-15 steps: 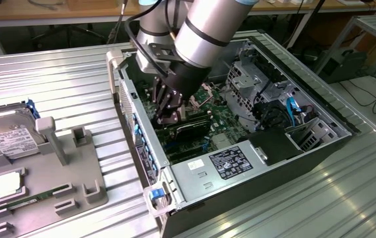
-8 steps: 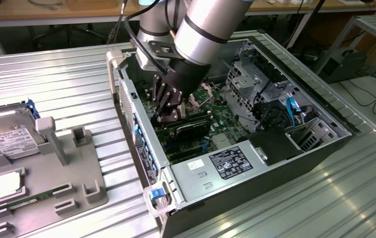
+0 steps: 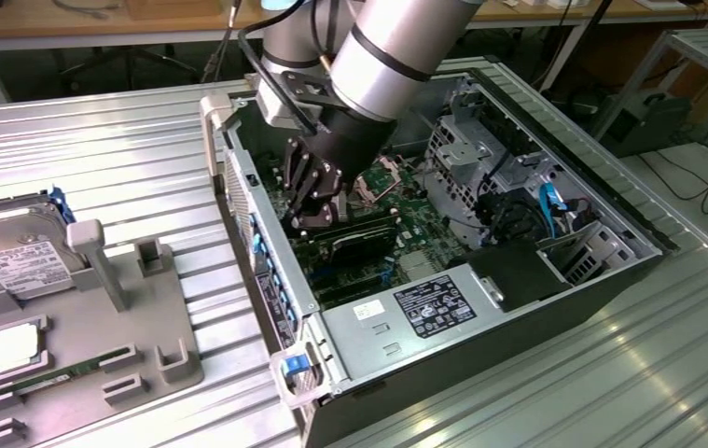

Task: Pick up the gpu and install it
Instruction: 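Press down on the gpu until it lock into place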

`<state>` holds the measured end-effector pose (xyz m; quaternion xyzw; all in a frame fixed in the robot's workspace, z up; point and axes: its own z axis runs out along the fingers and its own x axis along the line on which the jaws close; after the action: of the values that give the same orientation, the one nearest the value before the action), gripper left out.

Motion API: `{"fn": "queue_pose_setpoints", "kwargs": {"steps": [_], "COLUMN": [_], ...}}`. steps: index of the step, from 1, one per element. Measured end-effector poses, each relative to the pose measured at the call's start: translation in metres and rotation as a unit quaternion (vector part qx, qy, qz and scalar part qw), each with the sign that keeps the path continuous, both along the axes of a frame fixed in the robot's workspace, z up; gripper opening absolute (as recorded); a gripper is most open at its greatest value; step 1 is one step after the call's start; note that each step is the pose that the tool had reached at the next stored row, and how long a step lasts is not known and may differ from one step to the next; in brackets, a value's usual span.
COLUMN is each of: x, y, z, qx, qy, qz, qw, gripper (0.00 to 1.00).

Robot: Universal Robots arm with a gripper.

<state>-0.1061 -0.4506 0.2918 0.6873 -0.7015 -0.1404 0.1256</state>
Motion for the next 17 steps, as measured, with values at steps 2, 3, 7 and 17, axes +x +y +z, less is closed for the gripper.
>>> {"fn": "queue_pose_setpoints", "kwargs": {"steps": [2, 3, 7, 17], "x": [0.000, 0.000, 0.003, 0.007], "y": [0.0000, -0.0001, 0.0000, 0.0000], "z": [0.0003, 0.0003, -0.0029, -0.0130], "qx": [-0.0003, -0.0003, -0.0001, -0.0002], "qy": [0.0039, 0.0041, 0.0038, 0.0037], "qz": [0.000, 0.000, 0.000, 0.002], "qw": [1.0000, 1.0000, 1.0000, 1.0000], "gripper": [0.11, 0.11, 0.11, 0.11]}}
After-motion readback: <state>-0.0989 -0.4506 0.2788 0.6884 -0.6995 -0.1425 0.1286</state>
